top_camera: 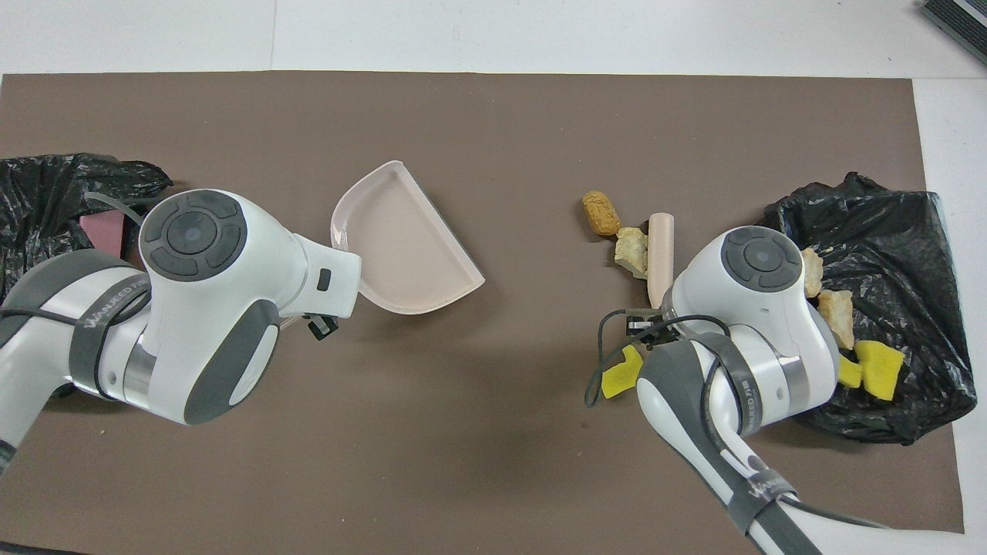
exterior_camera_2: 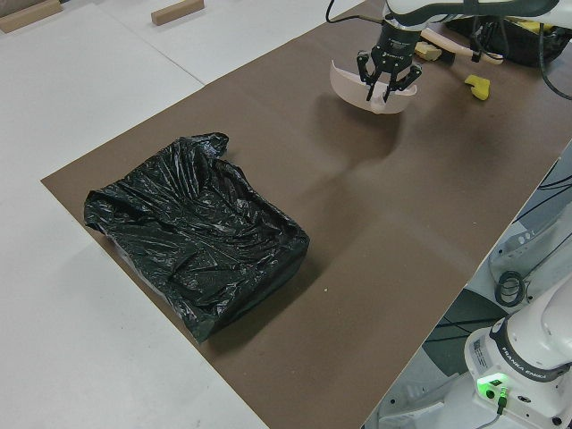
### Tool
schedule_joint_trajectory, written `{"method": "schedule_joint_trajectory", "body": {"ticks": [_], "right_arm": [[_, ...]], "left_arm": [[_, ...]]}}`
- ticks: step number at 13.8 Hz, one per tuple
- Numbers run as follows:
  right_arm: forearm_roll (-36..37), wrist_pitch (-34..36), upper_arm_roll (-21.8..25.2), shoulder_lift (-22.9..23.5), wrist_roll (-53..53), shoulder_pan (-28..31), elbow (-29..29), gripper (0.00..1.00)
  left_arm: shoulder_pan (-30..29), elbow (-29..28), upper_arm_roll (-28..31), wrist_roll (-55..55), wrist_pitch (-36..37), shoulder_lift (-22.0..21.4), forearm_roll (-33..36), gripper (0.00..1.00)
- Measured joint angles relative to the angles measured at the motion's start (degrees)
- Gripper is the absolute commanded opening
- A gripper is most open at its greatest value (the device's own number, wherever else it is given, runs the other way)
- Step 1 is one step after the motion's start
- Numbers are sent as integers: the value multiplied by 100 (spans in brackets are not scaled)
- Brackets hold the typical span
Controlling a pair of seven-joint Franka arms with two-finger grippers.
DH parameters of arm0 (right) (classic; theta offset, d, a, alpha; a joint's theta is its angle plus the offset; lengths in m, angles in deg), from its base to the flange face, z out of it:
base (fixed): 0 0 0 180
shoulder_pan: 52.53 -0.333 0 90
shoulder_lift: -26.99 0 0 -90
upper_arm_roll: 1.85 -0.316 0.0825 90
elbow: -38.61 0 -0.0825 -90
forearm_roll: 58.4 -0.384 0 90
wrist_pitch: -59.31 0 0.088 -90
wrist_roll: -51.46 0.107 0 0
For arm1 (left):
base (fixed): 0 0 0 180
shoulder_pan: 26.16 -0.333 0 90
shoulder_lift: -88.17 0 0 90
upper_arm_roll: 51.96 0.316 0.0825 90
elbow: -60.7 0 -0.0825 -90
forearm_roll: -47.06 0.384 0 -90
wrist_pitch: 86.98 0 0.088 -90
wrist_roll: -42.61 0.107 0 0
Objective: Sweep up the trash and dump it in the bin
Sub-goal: 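Sweep the remaining chunks toward the dustpan with the right gripper's brush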
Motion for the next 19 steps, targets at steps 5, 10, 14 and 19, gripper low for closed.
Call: {"method": "schedule_joint_trajectory", "body": {"ticks": [5, 10, 14, 19], "right_arm": [[250, 5, 34, 57, -1601, 169, -77, 0], [485, 22, 6, 65, -2269, 219, -92, 0], [284, 195, -19, 66, -2443, -208, -83, 0], [-603, 203, -51, 77, -2428, -1162, -82, 0]], "left_arm": [[11, -238, -80, 156, -702, 260, -19, 0], [83, -239, -114, 120, -855, 508, -153, 0], [90, -242, -120, 120, -838, 541, -415, 0], [359, -275, -124, 124, -775, 528, -257, 0]]}}
